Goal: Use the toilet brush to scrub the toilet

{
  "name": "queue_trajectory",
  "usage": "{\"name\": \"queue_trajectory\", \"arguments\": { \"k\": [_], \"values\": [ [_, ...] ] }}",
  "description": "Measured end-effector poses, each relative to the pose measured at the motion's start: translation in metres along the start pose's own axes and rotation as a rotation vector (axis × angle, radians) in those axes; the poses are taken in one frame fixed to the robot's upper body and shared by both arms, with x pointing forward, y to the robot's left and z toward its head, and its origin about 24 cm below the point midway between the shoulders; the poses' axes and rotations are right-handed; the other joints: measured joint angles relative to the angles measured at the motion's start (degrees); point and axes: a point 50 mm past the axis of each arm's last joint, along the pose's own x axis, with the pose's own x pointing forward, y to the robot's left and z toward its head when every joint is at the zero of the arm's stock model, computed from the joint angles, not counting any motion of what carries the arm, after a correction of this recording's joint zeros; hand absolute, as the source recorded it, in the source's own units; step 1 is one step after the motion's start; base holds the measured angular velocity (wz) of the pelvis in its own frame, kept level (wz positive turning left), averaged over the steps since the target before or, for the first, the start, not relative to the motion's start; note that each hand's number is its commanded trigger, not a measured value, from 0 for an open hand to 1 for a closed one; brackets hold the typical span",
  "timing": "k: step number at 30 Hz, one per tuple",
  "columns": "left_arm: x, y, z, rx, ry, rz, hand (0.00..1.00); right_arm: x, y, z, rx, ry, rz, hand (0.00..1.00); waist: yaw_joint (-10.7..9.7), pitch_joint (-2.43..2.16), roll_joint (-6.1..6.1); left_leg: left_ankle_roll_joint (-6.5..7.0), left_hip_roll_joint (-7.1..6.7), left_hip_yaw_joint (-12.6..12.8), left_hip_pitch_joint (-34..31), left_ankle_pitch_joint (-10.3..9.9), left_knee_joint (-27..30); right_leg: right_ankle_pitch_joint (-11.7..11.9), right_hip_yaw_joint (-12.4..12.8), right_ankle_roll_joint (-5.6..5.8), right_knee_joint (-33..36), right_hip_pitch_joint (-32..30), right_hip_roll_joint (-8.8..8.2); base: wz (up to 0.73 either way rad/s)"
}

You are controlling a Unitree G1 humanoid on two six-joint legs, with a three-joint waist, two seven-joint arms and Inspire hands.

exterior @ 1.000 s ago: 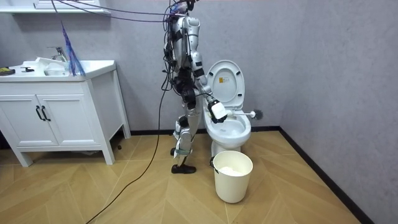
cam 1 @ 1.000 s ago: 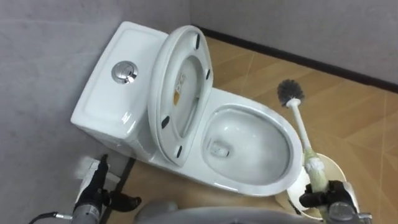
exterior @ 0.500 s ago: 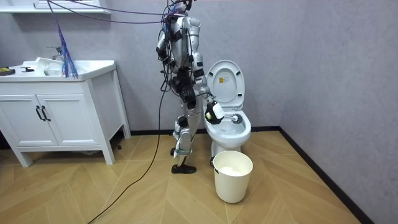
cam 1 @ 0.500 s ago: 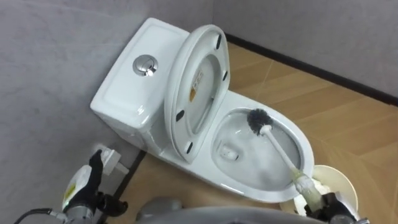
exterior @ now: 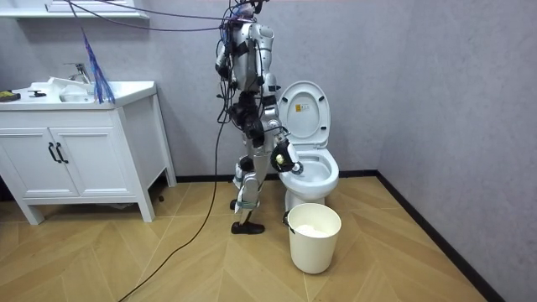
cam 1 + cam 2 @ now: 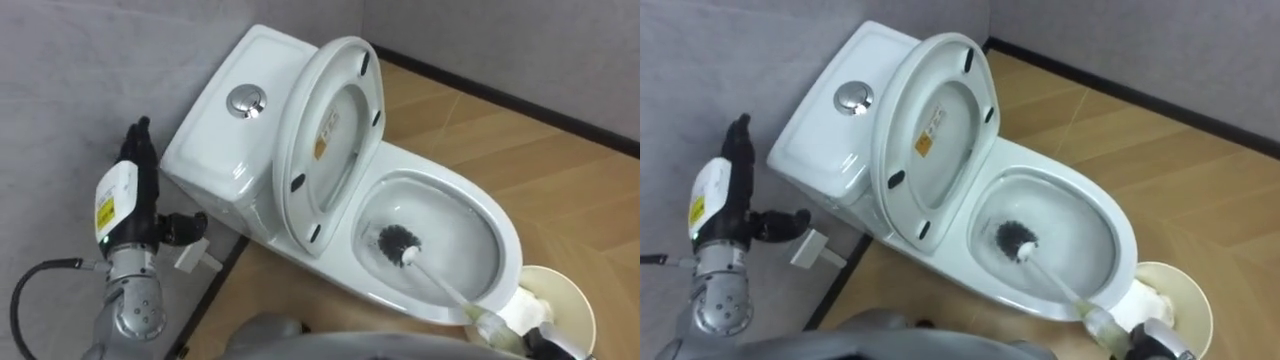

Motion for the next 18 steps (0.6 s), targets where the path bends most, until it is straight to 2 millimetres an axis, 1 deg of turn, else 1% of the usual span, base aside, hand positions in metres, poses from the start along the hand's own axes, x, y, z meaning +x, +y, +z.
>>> {"name": "queue_trajectory", "arguments": {
  "k": [3, 4, 5, 7, 8, 10, 11, 13, 14, 15, 16, 18],
  "values": [
    [0.010, -0.004, 0.015, -0.014, -0.063, -0.007, 0.00, 0.000, 0.001, 0.000, -0.063, -0.011, 0.005, 1.00, -0.52, 0.11, -0.15, 0.07, -0.04, 0.18, -0.76, 0.05, 0.29, -0.02, 0.03, -0.02, 0.51, -0.89, -0.18, -0.02],
    [0.012, -0.004, 0.017, -0.016, -0.069, -0.005, 0.00, 0.000, 0.001, 0.000, -0.067, -0.011, 0.003, 1.00, -0.86, 0.14, -0.19, 0.12, -0.06, 0.23, -0.87, 0.08, 0.28, -0.02, 0.01, -0.02, 0.51, -0.91, -0.21, 0.00],
    [0.015, -0.003, 0.020, -0.015, -0.082, -0.002, 0.00, 0.000, 0.001, -0.001, -0.080, -0.009, 0.004, 1.00, -1.62, 0.16, -0.23, 0.18, -0.08, 0.24, -1.10, 0.12, 0.41, -0.01, -0.02, -0.02, 0.51, -1.06, -0.24, 0.00],
    [0.020, -0.002, 0.023, -0.011, -0.097, 0.002, 0.00, 0.000, 0.000, -0.003, -0.098, 0.001, 0.003, 1.00, -2.15, 0.17, -0.22, 0.18, -0.06, 0.44, -1.75, 0.12, 0.77, -0.01, -0.01, -0.02, 0.54, -1.32, -0.23, -0.03],
    [0.024, -0.002, 0.025, -0.010, -0.105, 0.005, 0.00, 0.001, -0.003, -0.004, -0.113, 0.003, -0.003, 1.00, -2.72, 0.21, -0.24, 0.18, -0.04, 0.54, -2.28, 0.12, 0.98, -0.01, 0.09, -0.02, 0.77, -1.90, -0.24, 0.00],
    [0.029, -0.007, 0.025, 0.005, -0.112, -0.020, 0.00, 0.003, -0.011, -0.002, -0.134, -0.002, -0.021, 1.00, -3.05, 0.44, 0.07, 0.18, 0.01, 0.64, -3.08, 0.12, 1.53, -0.01, 0.20, -0.03, 1.63, -2.82, -0.33, -0.06],
    [0.029, -0.014, 0.025, 0.017, -0.112, -0.051, 0.00, 0.004, -0.017, 0.000, -0.161, -0.007, -0.038, 1.00, -3.05, 0.47, 0.10, 0.19, 0.05, 1.04, -3.79, 0.12, 2.09, -0.06, 0.64, -0.11, 2.32, -3.78, -0.45, -0.15],
    [0.032, -0.026, 0.024, 0.032, -0.111, -0.108, 0.00, 0.009, -0.035, 0.009, -0.207, -0.027, -0.098, 1.00, -3.00, 0.73, 0.41, 0.20, 0.06, 1.36, -6.15, 0.12, 3.48, -0.11, 1.05, -0.18, 4.06, -6.49, -0.71, -0.12],
    [0.033, -0.028, 0.023, 0.038, -0.109, -0.121, 0.00, 0.010, -0.040, 0.012, -0.213, -0.033, -0.117, 1.00, -2.86, 0.78, 0.58, 0.21, 0.08, 1.45, -6.81, 0.13, 3.79, -0.14, 1.18, -0.24, 4.52, -7.25, -0.75, -0.08],
    [0.035, -0.032, 0.024, 0.049, -0.118, -0.135, 0.00, 0.011, -0.049, 0.018, -0.225, -0.050, -0.151, 1.00, -2.56, 0.91, 0.68, 0.26, 0.11, 1.49, -7.94, 0.16, 4.37, -0.23, 1.47, -0.38, 5.52, -8.78, -0.85, -0.07],
    [0.036, -0.031, 0.026, 0.046, -0.131, -0.131, 0.00, 0.012, -0.055, 0.023, -0.233, -0.062, -0.169, 1.00, -2.31, 0.98, 0.58, 0.30, 0.14, 1.47, -8.57, 0.18, 4.62, -0.24, 1.51, -0.41, 6.11, -9.52, -0.91, -0.05],
    [0.046, -0.032, 0.034, 0.048, -0.173, -0.133, 0.00, 0.014, -0.073, 0.033, -0.293, -0.095, -0.235, 1.00, -0.55, 1.17, 0.31, 0.40, 0.06, 1.51, -10.81, 0.26, 5.81, -0.56, 1.64, -0.72, 8.53, -12.25, -1.34, 0.00]
  ]
}}
